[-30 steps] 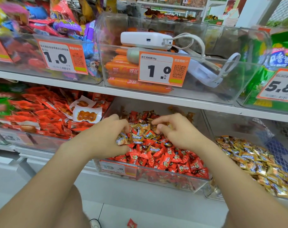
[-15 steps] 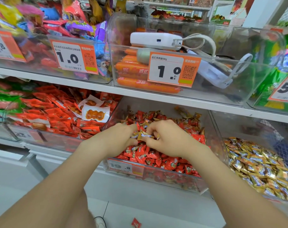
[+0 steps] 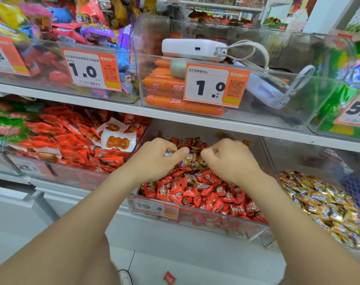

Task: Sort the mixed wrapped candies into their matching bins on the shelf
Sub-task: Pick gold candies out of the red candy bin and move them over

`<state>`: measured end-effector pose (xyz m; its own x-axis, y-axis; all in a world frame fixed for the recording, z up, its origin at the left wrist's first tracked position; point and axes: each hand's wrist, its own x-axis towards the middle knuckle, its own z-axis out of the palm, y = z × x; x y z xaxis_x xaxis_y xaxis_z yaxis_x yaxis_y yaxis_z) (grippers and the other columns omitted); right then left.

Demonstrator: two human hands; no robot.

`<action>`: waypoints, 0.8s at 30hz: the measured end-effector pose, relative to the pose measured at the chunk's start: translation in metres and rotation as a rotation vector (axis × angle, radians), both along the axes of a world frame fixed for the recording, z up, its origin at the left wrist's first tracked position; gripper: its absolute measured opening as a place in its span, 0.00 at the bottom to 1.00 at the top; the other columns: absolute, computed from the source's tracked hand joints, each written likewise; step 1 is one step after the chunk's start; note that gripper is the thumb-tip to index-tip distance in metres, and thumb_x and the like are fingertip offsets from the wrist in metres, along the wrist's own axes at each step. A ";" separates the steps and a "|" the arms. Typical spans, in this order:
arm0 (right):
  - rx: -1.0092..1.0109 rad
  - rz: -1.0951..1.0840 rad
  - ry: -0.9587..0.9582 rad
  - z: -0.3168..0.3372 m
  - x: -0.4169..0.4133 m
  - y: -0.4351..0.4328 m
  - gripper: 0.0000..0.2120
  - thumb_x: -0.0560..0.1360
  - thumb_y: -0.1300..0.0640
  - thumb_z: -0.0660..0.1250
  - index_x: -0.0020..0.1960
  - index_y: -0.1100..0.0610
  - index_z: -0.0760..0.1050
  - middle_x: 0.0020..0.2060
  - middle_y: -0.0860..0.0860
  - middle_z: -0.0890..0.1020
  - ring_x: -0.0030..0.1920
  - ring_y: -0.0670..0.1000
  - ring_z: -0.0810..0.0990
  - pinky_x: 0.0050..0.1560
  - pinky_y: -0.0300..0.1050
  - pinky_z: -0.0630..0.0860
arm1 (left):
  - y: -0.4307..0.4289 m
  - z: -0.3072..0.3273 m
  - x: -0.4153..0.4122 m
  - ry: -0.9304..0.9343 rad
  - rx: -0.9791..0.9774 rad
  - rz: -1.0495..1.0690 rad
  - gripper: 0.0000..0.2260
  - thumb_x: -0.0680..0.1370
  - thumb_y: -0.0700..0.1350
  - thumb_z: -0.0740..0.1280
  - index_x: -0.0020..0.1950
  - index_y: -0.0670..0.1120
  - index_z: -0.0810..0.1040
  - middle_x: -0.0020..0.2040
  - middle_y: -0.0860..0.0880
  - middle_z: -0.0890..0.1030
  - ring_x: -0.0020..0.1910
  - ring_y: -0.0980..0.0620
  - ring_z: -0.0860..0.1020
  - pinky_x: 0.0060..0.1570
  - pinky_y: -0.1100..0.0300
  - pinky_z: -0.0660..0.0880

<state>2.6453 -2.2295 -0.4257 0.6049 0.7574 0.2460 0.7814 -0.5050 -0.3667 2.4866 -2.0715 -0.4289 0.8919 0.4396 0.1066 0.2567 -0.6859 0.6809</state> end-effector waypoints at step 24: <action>-0.021 -0.078 0.088 0.011 0.026 -0.038 0.34 0.81 0.32 0.60 0.31 0.59 0.70 0.23 0.50 0.71 0.28 0.50 0.74 0.34 0.46 0.69 | -0.033 -0.007 0.021 0.165 0.260 -0.217 0.10 0.80 0.57 0.65 0.43 0.52 0.75 0.33 0.50 0.79 0.29 0.53 0.73 0.32 0.57 0.68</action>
<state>2.6708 -2.2675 -0.4144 0.6807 0.7115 0.1741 0.7047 -0.5712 -0.4209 2.5075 -2.1041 -0.4361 0.9758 0.2154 0.0364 0.1781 -0.8809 0.4385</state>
